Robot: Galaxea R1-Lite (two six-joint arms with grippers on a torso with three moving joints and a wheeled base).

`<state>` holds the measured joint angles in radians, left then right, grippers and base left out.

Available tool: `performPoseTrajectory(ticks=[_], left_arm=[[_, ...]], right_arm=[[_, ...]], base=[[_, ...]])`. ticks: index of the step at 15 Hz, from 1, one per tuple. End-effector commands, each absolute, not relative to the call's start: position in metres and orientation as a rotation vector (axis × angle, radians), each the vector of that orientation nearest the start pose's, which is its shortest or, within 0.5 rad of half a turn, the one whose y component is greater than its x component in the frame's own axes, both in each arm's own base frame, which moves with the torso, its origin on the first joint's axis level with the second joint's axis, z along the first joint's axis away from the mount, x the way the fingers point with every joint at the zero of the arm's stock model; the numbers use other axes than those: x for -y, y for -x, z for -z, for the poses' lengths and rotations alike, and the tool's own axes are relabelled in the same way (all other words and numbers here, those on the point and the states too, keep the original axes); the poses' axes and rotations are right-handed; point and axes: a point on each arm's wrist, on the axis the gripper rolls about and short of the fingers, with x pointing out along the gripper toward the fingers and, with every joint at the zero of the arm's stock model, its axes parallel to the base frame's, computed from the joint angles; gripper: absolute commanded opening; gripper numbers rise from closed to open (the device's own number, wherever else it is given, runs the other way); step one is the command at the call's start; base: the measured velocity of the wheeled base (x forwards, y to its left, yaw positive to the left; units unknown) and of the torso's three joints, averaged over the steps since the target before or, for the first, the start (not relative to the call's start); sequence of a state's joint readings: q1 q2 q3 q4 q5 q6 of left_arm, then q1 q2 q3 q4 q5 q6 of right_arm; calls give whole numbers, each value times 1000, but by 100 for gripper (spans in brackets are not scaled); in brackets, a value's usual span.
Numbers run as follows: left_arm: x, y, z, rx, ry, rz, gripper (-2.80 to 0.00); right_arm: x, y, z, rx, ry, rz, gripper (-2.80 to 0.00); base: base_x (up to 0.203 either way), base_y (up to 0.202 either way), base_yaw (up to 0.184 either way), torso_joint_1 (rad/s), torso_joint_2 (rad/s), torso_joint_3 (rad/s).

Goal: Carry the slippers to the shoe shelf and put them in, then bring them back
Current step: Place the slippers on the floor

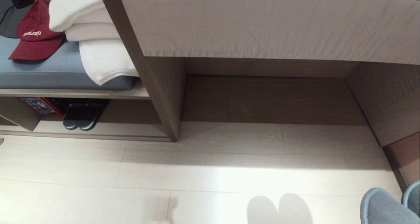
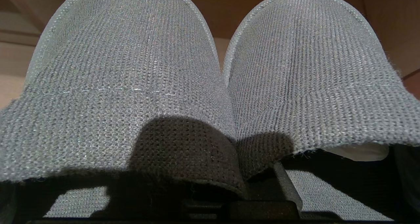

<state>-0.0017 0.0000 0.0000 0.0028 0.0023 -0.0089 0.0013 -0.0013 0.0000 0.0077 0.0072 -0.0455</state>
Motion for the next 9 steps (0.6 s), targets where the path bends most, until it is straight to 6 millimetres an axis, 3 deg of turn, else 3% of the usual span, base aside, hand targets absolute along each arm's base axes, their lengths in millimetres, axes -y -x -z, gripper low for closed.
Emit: performPoseTrajectory(ticks=[1, 9], left_arm=[[0, 23, -75, -3, 9, -2, -280], [0, 23, -75, -3, 9, -2, -280]], right_arm=[[0, 23, -75, -4, 46, -9, -280], [0, 23, -75, -4, 46, -9, -280]], base=[[0, 0, 0, 3, 10, -204], [0, 0, 0, 2, 3, -198]])
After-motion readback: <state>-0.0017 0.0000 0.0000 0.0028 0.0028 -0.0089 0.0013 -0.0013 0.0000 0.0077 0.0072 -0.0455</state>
